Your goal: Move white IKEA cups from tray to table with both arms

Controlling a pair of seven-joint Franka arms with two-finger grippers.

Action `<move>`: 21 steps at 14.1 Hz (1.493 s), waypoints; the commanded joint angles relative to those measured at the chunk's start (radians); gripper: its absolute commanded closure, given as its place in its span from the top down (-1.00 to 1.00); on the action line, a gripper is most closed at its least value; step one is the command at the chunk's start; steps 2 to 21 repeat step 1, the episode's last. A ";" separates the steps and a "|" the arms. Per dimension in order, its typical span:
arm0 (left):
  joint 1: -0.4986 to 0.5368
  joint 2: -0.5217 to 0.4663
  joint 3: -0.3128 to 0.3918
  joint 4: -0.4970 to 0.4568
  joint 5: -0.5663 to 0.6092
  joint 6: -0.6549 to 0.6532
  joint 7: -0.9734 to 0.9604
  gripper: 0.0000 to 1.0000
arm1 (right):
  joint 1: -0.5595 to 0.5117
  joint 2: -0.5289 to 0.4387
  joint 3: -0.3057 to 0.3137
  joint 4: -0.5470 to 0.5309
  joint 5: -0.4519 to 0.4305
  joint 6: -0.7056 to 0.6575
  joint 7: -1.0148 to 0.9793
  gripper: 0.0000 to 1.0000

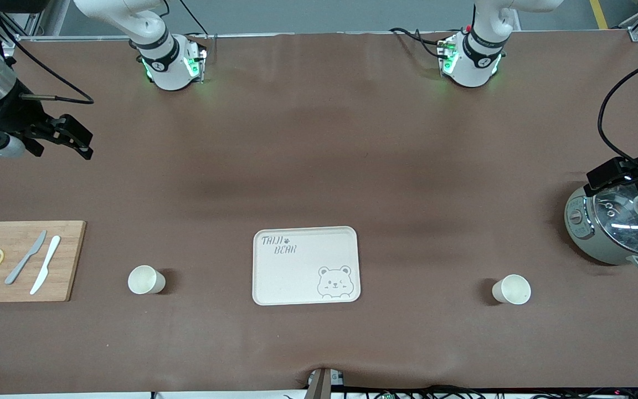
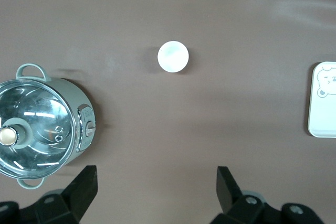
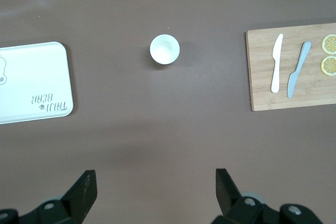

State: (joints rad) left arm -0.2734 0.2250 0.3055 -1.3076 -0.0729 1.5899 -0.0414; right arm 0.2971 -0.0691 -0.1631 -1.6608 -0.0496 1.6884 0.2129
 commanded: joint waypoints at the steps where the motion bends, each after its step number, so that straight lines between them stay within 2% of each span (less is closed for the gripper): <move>1: -0.003 -0.006 0.000 0.005 0.015 -0.016 -0.009 1.00 | 0.002 -0.006 -0.006 -0.010 0.017 0.010 0.010 1.00; 21: -0.003 -0.006 0.000 0.005 0.015 -0.016 -0.009 1.00 | 0.002 -0.006 -0.006 -0.010 0.017 0.010 0.010 1.00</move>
